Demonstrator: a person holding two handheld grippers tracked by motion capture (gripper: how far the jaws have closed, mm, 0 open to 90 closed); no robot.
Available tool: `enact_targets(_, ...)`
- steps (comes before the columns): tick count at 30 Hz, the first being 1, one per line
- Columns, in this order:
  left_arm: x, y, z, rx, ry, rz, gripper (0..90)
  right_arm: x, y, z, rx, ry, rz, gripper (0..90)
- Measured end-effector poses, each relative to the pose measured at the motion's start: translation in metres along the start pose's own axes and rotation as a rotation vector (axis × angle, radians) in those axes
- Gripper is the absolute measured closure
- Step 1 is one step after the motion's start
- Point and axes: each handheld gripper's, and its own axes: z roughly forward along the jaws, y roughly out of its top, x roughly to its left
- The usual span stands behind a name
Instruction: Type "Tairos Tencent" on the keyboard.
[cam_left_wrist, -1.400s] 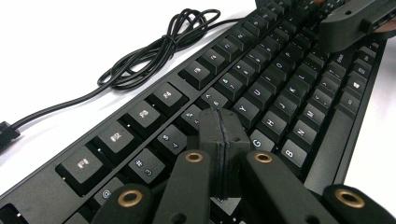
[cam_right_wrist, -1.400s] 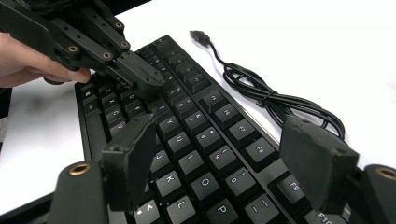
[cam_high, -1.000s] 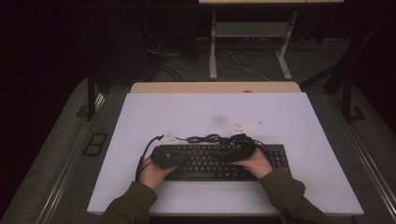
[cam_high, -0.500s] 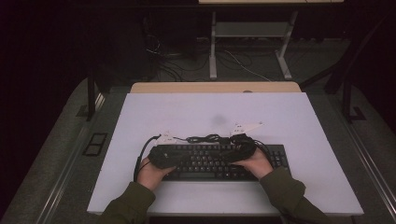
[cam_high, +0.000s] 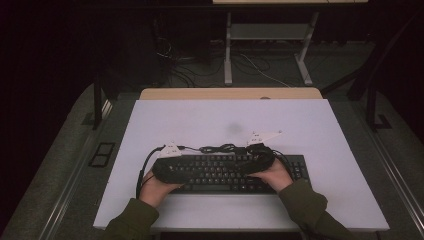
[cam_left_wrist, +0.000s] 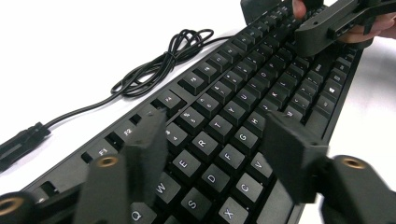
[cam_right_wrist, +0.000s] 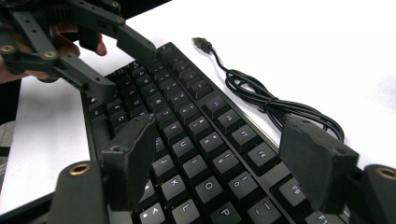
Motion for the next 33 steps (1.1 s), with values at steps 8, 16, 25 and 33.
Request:
enact_targets(8,-0.0031,-0.0042,-0.0025,0.001,0.022,-0.001,11.0,0.0012,0.0003,-0.0023,-0.005,0.002,-0.003,27.2)
enact_targets(16,-0.0009,-0.0059,-0.0019,-0.005,0.029,-0.020,0.1,0.0014,0.0008,-0.0049,-0.007,0.008,-0.003,30.3)
enact_targets(25,0.0001,-0.0060,-0.0033,-0.012,0.036,-0.024,0.0,0.0038,0.0011,-0.0059,-0.004,0.015,-0.001,40.3)
enact_targets(33,0.0011,-0.0061,-0.0039,-0.010,0.040,-0.024,0.0,0.0085,0.0023,-0.0029,0.009,0.021,-0.001,55.3)
